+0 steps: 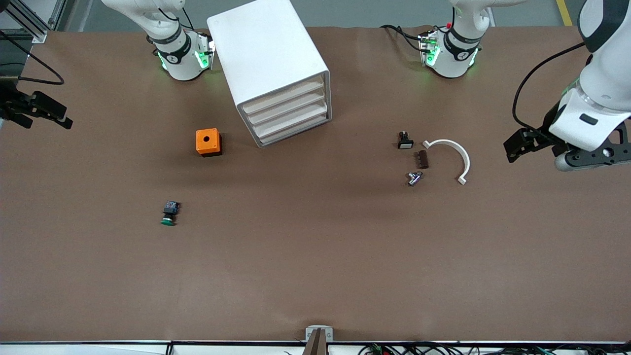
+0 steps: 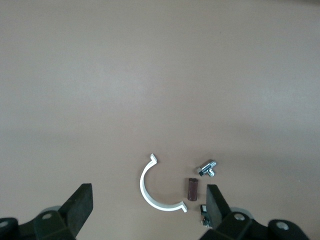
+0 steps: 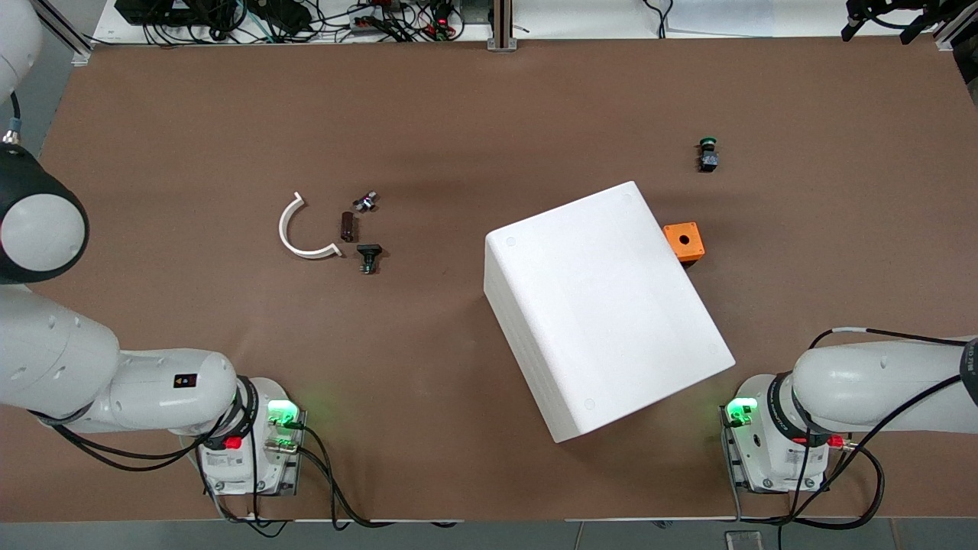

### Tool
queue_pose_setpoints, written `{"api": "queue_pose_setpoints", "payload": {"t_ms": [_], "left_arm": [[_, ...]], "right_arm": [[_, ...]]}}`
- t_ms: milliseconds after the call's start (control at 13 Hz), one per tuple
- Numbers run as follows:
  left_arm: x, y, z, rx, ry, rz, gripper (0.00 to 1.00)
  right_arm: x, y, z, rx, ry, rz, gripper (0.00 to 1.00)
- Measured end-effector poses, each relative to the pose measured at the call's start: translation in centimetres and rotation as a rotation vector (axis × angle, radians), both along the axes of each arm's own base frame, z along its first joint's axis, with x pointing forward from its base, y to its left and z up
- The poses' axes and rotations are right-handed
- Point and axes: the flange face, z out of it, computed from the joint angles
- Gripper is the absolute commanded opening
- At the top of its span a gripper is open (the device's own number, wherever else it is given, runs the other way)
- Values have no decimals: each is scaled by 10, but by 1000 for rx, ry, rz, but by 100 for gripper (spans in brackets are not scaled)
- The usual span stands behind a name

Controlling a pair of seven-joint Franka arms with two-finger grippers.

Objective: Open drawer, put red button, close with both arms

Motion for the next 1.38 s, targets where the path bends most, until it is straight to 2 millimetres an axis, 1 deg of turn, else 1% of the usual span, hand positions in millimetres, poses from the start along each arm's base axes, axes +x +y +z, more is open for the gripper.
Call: {"api": "queue_pose_setpoints", "payload": {"t_ms": [231,385,538,769,846,923,1000,1385], "left_arm": [[-10,3,10,9,12,-11,100],[-15,12,16,16,17,-29,100],[-23,31,20,25,22,-47,100],[-34,67,25,-4,28,-48,100],[-37,75,27,-10,28,-42,100],[-40,77,28,-12,28,-44,100],[-43,74,29,-12,28,-51,100],[-50,46,23,-6,66,-101,100]], "right_arm": [[0,-1,0,0,-3,-2,100],[0,-1,0,0,-3,-2,100],[0,-1,0,0,-4,-2,100],[0,-1,1,0,-6,-3,100],[0,-1,1,0,-7,-3,100],[0,-1,1,0,-8,-3,100],[0,-1,1,-1,-8,-3,100],[0,-2,2,-1,-12,-2,100]]}}
